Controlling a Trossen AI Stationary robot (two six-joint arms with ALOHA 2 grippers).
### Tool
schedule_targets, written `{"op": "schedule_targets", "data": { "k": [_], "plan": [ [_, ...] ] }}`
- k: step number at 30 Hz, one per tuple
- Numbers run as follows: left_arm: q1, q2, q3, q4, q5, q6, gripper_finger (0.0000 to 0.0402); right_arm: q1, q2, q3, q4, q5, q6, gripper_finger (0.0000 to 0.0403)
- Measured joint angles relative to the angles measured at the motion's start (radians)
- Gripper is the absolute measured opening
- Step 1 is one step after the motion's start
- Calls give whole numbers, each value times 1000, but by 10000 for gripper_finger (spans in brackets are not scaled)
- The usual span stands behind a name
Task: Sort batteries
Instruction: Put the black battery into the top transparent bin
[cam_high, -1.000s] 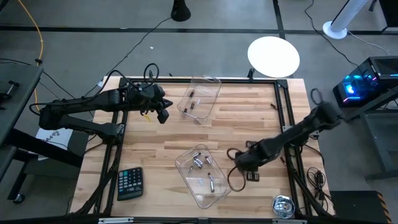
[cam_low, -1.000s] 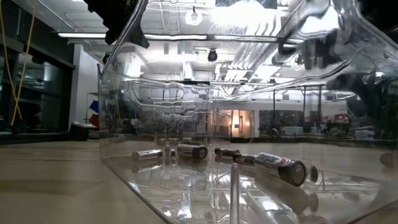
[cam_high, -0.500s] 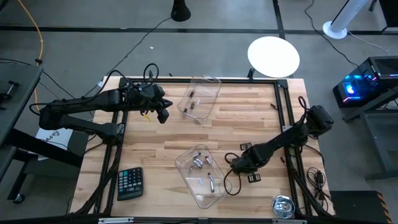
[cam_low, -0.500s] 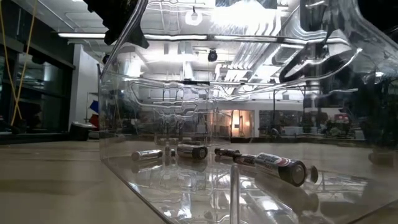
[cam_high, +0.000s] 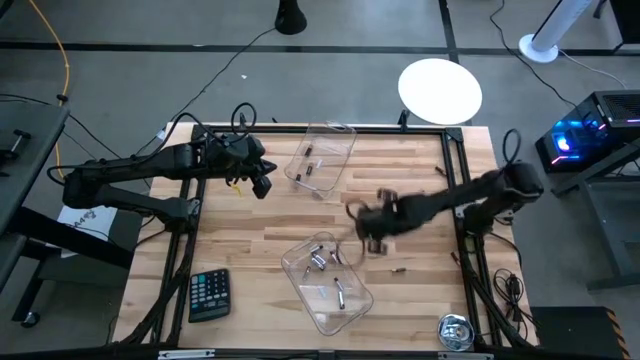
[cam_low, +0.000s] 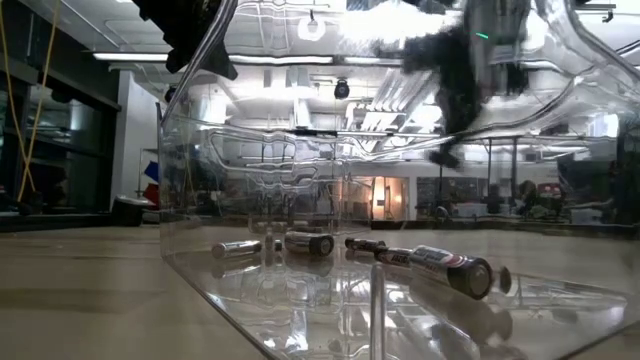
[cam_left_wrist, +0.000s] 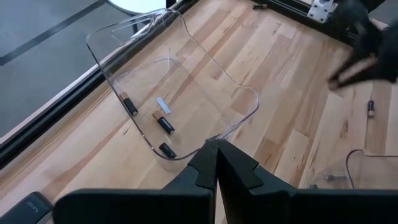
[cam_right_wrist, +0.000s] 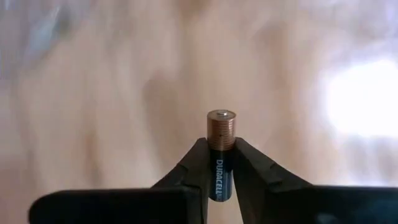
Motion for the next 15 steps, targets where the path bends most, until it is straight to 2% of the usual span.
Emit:
{"op": "schedule_targets", "data": {
  "k": [4, 9, 12, 15],
  "plan": [
    [0, 0, 0, 0, 0, 8, 0, -173, -29, 94, 211, 48, -76, 43],
    [0, 0, 0, -3, 2, 9, 0, -337, 16, 141, 544, -20, -119, 45],
    [-1, 0, 0, -10, 6, 9, 0, -412, 47, 184, 600, -28, -50, 70],
    [-2, 0, 0, -24, 7, 9, 0, -462, 59, 220, 551, -67, 11, 111]
  ]
}}
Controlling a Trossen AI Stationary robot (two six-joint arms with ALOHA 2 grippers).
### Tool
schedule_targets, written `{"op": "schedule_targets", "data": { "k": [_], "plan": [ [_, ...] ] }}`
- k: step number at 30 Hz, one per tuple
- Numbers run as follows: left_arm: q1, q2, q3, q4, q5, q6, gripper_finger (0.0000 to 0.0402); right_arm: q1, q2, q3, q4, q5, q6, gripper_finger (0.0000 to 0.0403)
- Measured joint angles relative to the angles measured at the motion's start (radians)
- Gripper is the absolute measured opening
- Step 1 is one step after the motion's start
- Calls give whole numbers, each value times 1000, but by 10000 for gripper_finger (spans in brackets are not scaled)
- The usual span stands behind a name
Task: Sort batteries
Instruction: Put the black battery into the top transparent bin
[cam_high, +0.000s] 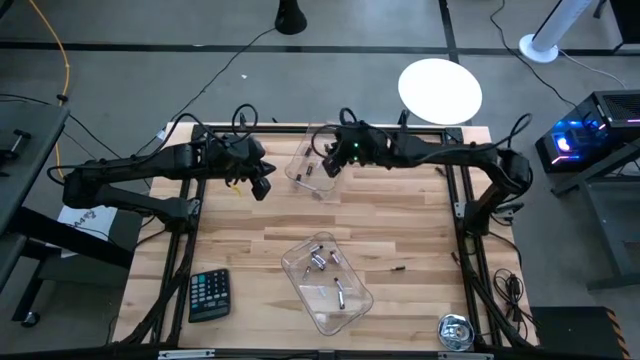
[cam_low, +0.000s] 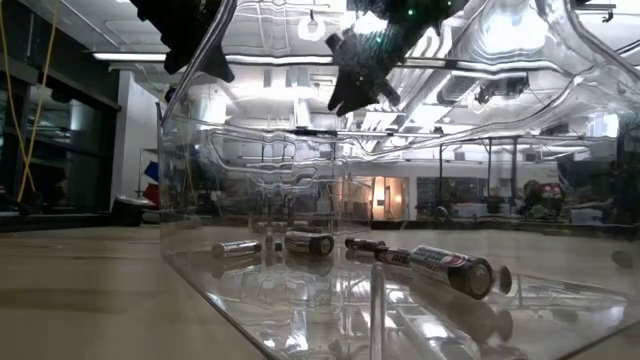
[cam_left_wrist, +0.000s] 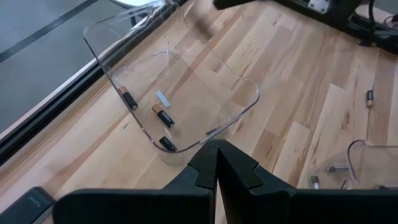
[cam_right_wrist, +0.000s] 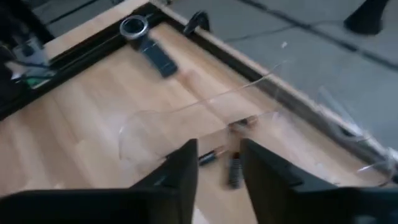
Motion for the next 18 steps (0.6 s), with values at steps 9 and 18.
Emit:
{"op": "schedule_targets", "data": {
  "k": [9, 18],
  "plan": [
    [0, 0, 0, -13, -3, 34, 0, 50, -6, 173, -373, -144, -55, 204],
    [1, 0, 0, -12, -3, 35, 0, 490, -88, -67, -766, -267, 179, 208]
  ]
}}
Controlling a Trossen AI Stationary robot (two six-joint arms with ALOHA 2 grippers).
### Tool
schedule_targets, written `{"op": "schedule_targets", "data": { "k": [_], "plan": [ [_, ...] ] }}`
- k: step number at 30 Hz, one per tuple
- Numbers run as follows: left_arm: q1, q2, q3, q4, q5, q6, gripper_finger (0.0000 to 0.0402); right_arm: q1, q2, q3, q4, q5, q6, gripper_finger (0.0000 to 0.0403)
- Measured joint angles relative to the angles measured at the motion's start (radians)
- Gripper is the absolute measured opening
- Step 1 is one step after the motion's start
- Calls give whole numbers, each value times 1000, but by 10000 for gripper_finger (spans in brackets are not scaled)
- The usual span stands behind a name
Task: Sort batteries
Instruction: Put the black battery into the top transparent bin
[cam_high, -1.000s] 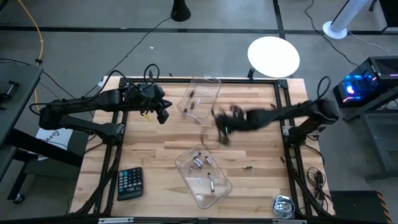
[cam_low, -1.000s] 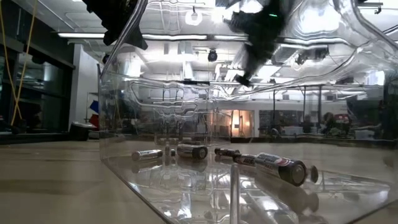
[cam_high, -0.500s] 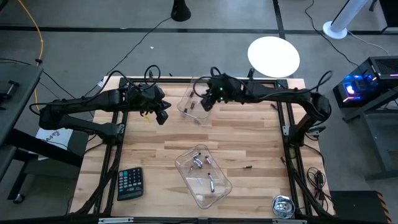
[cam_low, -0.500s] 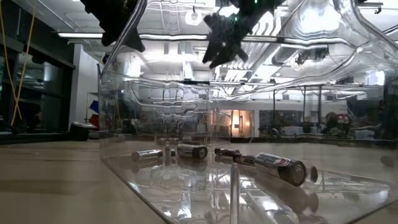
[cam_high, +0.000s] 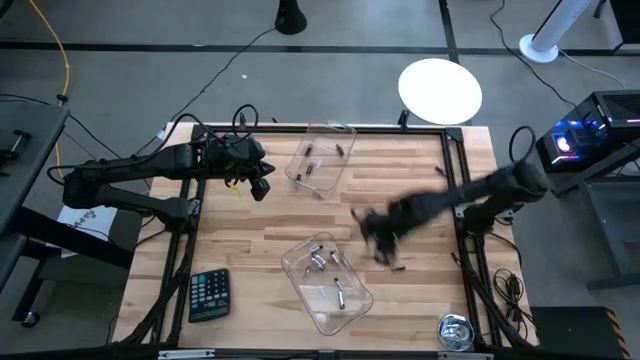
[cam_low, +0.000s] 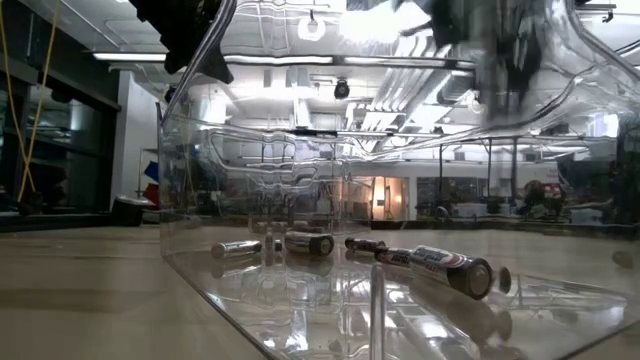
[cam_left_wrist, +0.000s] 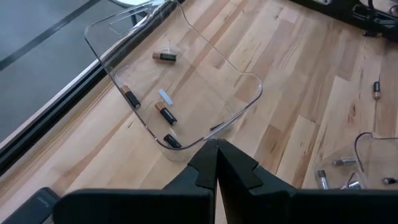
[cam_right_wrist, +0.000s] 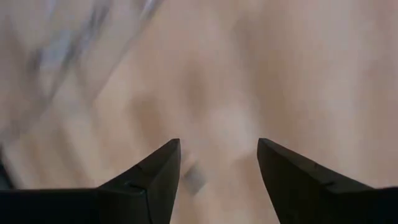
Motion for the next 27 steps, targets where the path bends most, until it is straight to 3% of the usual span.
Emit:
{"op": "schedule_targets", "data": {
  "k": [4, 8, 14, 27],
  "plan": [
    [0, 0, 0, 2, 0, 0, 0, 233, -16, -159, 59, -29, 244, 209],
    [0, 0, 0, 5, 0, 1, 0, 339, -6, -229, 121, -15, 351, 209],
    [0, 0, 0, 8, 5, 0, 0, 349, -7, -324, 166, 22, 329, 201],
    [0, 0, 0, 7, 8, -17, 0, 297, -6, -446, 400, 43, 215, 147]
  ]
}}
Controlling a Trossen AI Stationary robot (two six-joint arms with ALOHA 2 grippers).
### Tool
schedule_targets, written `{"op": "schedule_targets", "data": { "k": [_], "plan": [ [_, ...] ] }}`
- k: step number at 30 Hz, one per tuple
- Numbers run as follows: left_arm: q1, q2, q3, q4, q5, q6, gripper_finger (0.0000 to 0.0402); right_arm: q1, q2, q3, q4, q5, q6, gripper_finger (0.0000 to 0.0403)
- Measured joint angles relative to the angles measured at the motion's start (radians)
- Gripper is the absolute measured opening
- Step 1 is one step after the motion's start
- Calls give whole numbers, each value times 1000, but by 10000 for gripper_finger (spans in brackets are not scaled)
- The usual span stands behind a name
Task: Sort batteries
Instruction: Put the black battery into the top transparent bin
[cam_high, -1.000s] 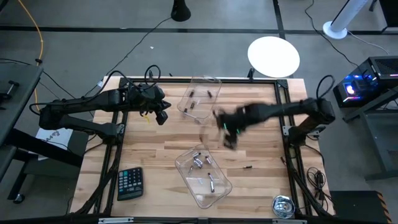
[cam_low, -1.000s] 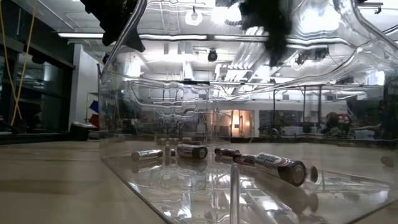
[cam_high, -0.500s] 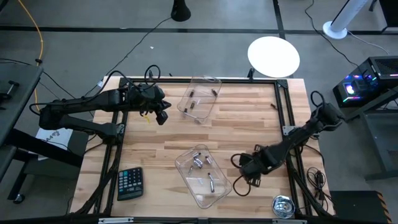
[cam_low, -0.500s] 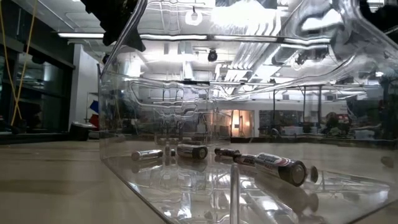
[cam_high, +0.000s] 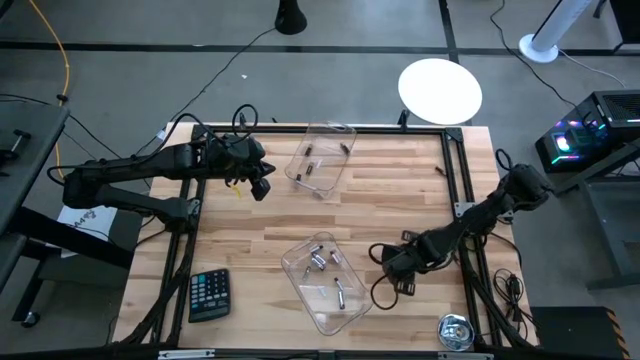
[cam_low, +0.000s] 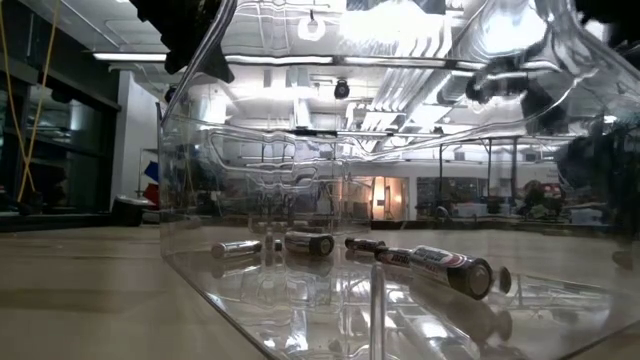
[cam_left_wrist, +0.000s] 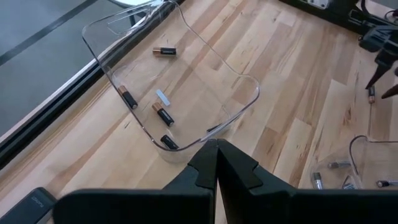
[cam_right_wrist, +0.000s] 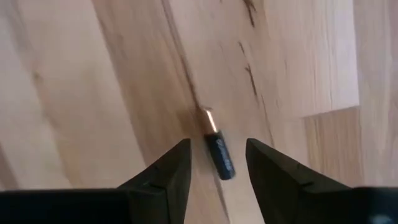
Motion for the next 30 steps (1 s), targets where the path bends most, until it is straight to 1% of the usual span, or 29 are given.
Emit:
{"op": "schedule_targets", "data": {
  "k": [4, 7, 12, 14, 15, 17, 18, 19, 20, 22, 24, 26, 28, 30],
  "plan": [
    [0, 0, 0, 0, 0, 0, 0, -5, 0, -49, 8, -1, 8, 138],
    [0, 0, 0, -1, 0, 0, 0, -16, -5, -78, 51, -8, 15, 133],
    [0, 0, 0, -1, 0, 0, 0, -48, -5, -89, 67, -12, 11, 129],
    [0, 0, 0, -1, -3, 0, 0, -88, -4, -88, 54, -20, 48, 111],
    [0, 0, 0, -2, -7, 0, 0, -112, -3, -88, 49, -30, 63, 95],
    [0, 0, 0, -2, -10, 0, 0, -163, -6, -80, 42, -30, 77, 51],
    [0, 0, 0, -2, -11, 0, 0, -191, -4, -64, 39, -1, 65, 29],
    [0, 0, 0, -2, -11, 1, 0, -222, 0, -45, 43, 70, 39, 18],
    [0, 0, 0, -2, -11, 3, 0, -256, 3, -13, 40, 137, 6, 15],
    [0, 0, 0, -1, -11, 7, 0, -321, -1, 67, 38, 237, -64, 25],
    [1, 0, 0, -1, -11, 8, 0, -388, -2, 158, 48, 304, -151, 29],
    [1, 0, 0, 0, -11, 8, 0, -465, -1, 239, 98, 379, -254, 24],
    [1, 0, 0, 0, -11, 8, 0, -538, -2, 308, 215, 430, -350, 14],
    [1, 0, 0, 0, -11, 8, 0, -607, -2, 354, 323, 427, -404, 8]
  ]
}}
